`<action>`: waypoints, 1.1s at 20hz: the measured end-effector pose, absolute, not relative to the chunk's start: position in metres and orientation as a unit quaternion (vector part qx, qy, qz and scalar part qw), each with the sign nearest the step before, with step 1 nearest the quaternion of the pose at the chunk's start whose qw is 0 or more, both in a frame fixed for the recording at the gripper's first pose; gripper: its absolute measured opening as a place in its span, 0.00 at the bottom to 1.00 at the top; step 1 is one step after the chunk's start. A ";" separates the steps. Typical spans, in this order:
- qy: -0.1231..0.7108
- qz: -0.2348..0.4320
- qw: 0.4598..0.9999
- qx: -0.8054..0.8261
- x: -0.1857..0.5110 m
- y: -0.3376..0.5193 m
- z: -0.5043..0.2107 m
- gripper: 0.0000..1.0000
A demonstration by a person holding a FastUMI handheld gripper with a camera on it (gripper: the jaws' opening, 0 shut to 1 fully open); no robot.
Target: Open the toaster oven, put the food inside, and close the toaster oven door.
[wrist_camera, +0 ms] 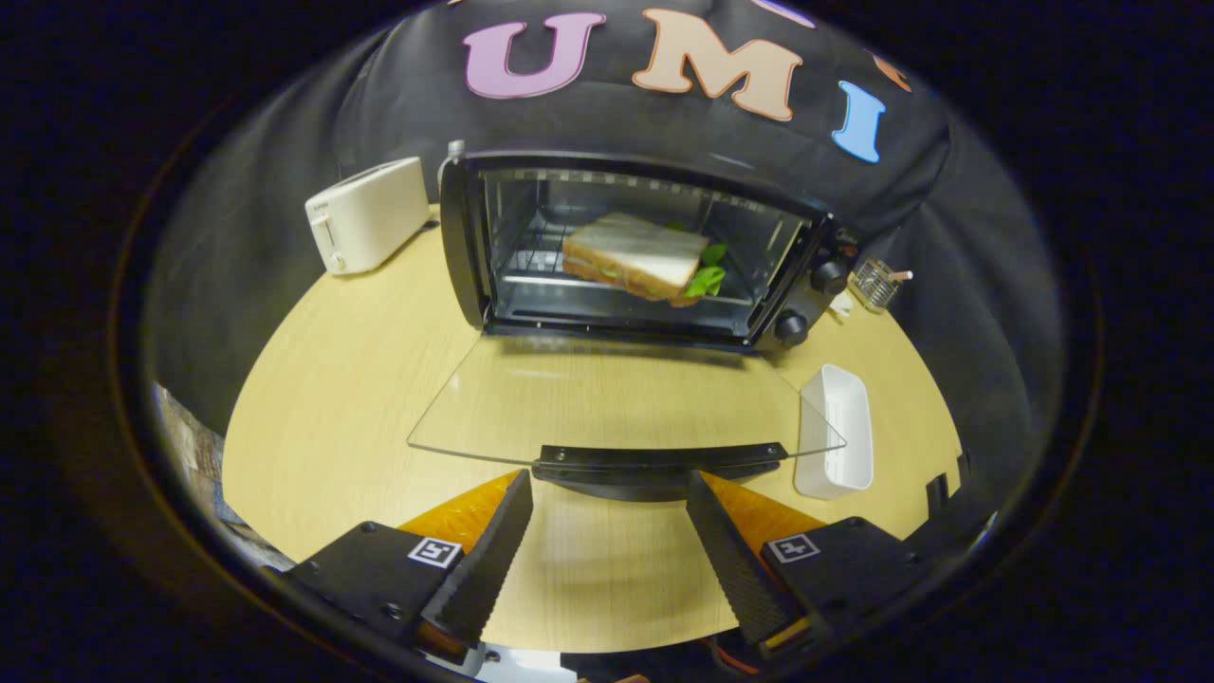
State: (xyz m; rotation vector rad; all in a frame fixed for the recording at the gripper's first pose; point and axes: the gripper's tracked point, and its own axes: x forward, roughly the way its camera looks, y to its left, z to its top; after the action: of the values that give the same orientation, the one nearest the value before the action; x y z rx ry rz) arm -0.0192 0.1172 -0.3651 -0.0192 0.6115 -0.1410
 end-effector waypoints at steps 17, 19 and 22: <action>0.208 -0.068 0.976 -0.020 0.013 0.110 -0.299 1.00; 0.194 -0.065 0.978 -0.026 0.017 0.109 -0.292 1.00; 0.173 -0.065 0.983 -0.023 0.030 0.108 -0.280 1.00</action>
State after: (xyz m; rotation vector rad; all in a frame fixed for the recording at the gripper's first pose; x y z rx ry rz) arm 0.0297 0.1079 -0.2798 -0.0469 0.3472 -0.1313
